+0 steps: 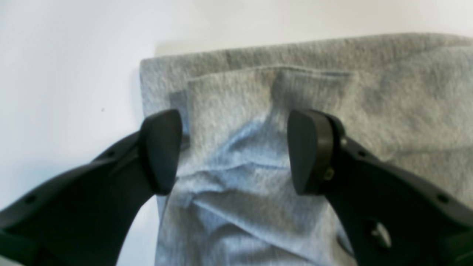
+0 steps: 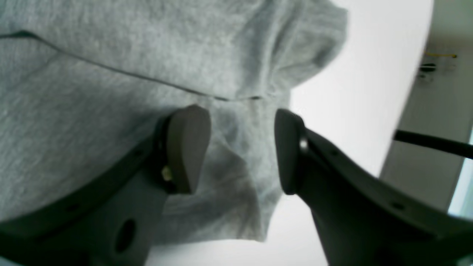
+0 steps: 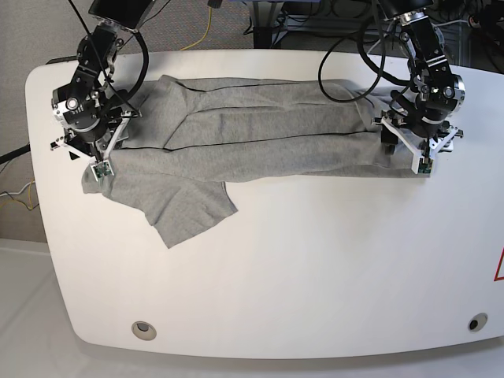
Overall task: Fold the T-shirt properly
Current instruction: 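Open both grippers and lift them off the shirt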
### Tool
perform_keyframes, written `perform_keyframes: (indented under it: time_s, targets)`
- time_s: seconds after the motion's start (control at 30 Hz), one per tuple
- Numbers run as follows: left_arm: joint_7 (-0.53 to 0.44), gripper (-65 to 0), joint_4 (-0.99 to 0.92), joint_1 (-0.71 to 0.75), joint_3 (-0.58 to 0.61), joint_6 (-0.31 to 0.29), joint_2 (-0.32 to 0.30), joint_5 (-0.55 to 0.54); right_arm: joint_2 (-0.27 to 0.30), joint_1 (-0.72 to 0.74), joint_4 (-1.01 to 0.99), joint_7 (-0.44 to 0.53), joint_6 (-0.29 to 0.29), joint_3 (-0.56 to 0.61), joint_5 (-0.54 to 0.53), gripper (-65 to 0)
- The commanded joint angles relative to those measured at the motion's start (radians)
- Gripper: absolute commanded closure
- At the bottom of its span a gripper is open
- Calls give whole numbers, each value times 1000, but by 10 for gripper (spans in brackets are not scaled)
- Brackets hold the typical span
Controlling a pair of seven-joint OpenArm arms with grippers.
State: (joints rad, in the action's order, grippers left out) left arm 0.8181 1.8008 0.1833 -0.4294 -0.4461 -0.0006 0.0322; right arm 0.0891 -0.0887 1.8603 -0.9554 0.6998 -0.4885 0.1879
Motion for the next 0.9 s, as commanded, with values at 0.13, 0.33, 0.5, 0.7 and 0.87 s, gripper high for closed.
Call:
perform_keyframes:
  time_s: [0.13,0.33,0.5,0.7,0.87]
  targets:
    - [56,-411,100,-15,-1,0,-8,-8,42,-4,81,-4,-6,-2,2,-310]
    - [68,-411,133,-14,-1,0,-8,-8,47,-4,117,-41,-2,-3,2,-307]
    - [68,-411,135,-5,-3,-1,-8,-8,47,-30,134,-41,-2,-22,-5,-307]
    - [68,-410,143,45,-3,-1,-9,-12,47,-62,141,-40,-2,-55,-9,-290]
    - [65,-410,147,89,-3,-3,-8,-13,41,-92,147,-40,-2,-109,-9,-220]
